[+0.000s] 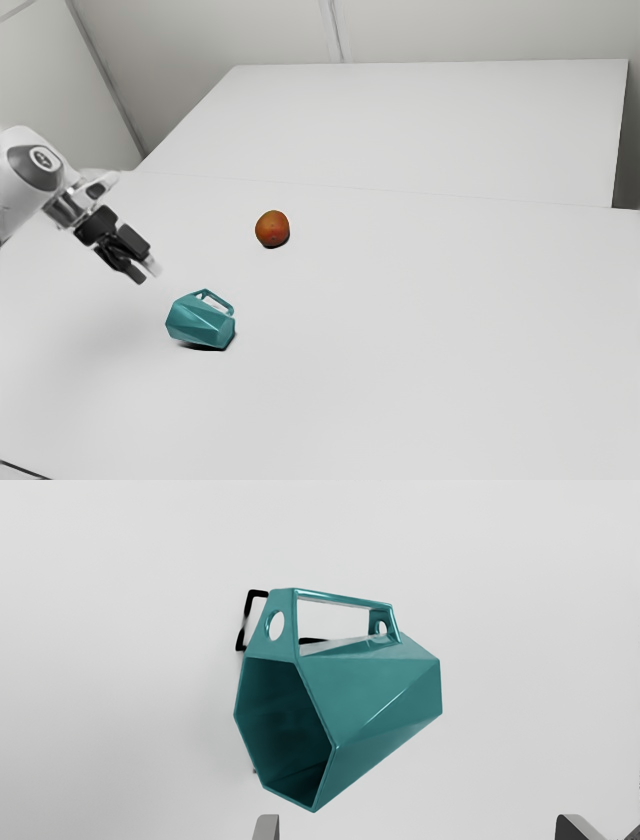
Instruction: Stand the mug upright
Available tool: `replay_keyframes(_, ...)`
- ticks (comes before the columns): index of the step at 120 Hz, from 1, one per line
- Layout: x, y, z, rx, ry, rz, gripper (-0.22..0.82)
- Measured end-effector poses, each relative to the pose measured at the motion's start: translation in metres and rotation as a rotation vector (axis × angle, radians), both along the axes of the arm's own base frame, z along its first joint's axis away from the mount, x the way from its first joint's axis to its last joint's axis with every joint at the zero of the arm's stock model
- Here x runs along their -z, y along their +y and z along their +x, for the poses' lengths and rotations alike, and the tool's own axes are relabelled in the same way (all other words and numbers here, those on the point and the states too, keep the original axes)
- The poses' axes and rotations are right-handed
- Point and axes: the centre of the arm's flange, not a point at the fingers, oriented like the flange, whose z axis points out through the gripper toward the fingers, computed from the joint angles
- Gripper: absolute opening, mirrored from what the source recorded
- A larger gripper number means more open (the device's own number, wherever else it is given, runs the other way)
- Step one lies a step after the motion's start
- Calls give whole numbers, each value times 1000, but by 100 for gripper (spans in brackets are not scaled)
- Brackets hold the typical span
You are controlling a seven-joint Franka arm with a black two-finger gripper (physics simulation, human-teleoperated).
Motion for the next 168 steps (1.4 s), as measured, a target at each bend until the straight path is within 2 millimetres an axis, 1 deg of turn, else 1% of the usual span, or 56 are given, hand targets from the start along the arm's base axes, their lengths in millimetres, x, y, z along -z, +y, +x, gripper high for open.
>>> replay_keyframes(12,19,-1,4,32,-33,-58,60)
replay_keyframes(29,40,12,1,35,-69,-128,60)
replay_keyframes(56,68,14,-1,39,-87,-227,60)
replay_keyframes(64,74,14,-4,38,-85,-247,60)
replay_keyframes(80,82,9,-10,47,-79,-284,60)
replay_keyframes(89,85,6,-11,47,-82,-304,60)
replay_keyframes(112,101,0,-10,37,-78,-368,59)
replay_keyframes(119,106,-1,-10,36,-75,-383,55)
replay_keyframes(123,107,-2,-11,36,-75,-390,51)
replay_keyframes(140,109,-4,-11,40,-78,-405,26)
replay_keyframes(148,108,-5,-10,42,-82,-411,17)
replay_keyframes(168,108,-6,-10,46,-90,-421,0)
